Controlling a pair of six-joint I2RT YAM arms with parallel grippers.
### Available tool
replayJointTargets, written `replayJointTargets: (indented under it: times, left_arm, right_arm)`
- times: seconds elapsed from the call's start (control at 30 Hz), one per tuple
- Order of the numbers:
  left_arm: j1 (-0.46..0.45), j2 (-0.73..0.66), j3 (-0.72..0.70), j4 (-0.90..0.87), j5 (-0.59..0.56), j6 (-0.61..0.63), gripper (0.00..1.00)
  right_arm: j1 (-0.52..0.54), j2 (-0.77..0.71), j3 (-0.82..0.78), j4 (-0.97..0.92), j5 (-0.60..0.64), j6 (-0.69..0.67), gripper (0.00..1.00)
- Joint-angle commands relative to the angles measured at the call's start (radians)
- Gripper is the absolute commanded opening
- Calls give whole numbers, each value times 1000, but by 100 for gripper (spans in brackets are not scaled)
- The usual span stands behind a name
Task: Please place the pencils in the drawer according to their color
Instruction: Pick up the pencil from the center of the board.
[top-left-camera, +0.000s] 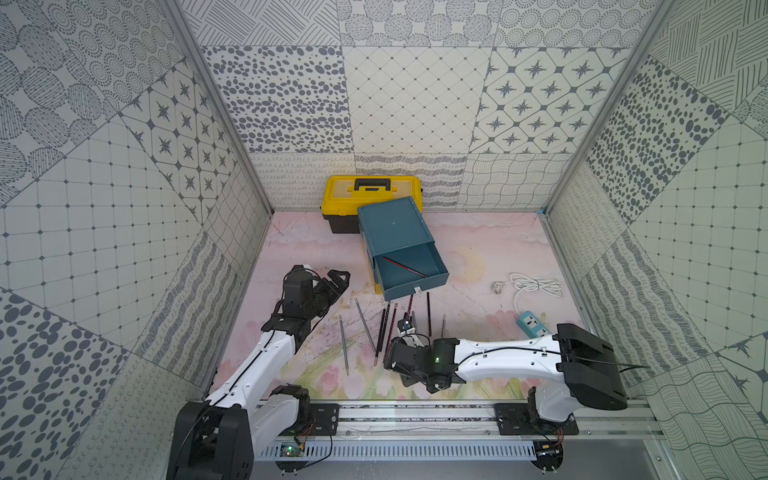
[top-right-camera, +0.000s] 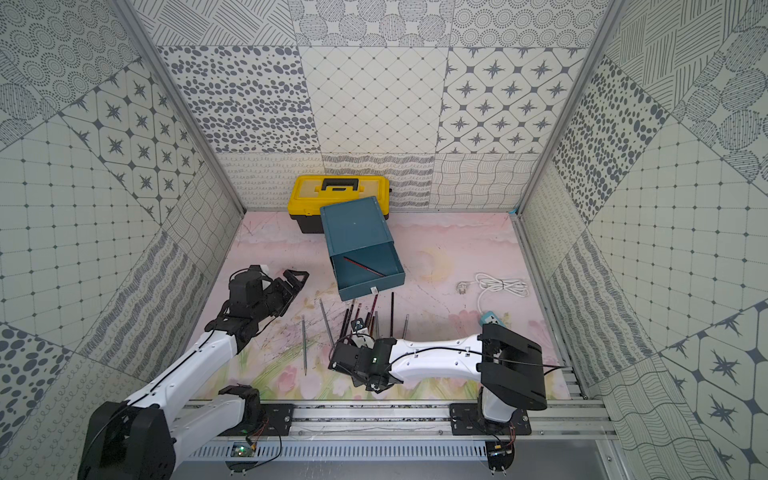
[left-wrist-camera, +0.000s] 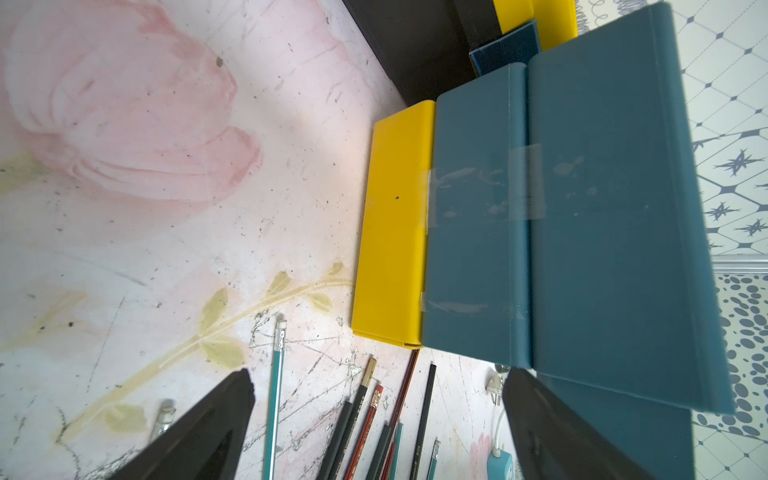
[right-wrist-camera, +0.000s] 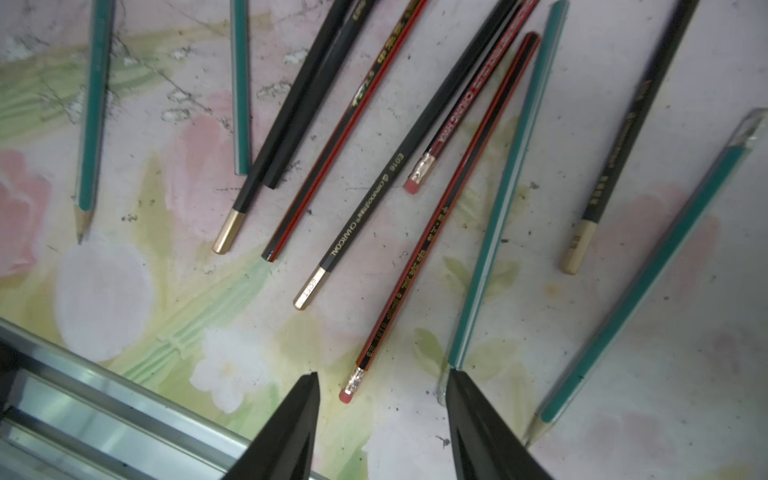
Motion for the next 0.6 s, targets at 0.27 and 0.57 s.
replayJointTargets:
  times: [0.27,0.57]
  left_arm:
    - [-1,-15,-6,-8,-19,19,99]
    - [0,-13,-7,-6,-19,21,99]
  right_arm:
    - [-14,118,19,35,-41,-39,51]
    - [-52,119,-15,34,-58,-7,37]
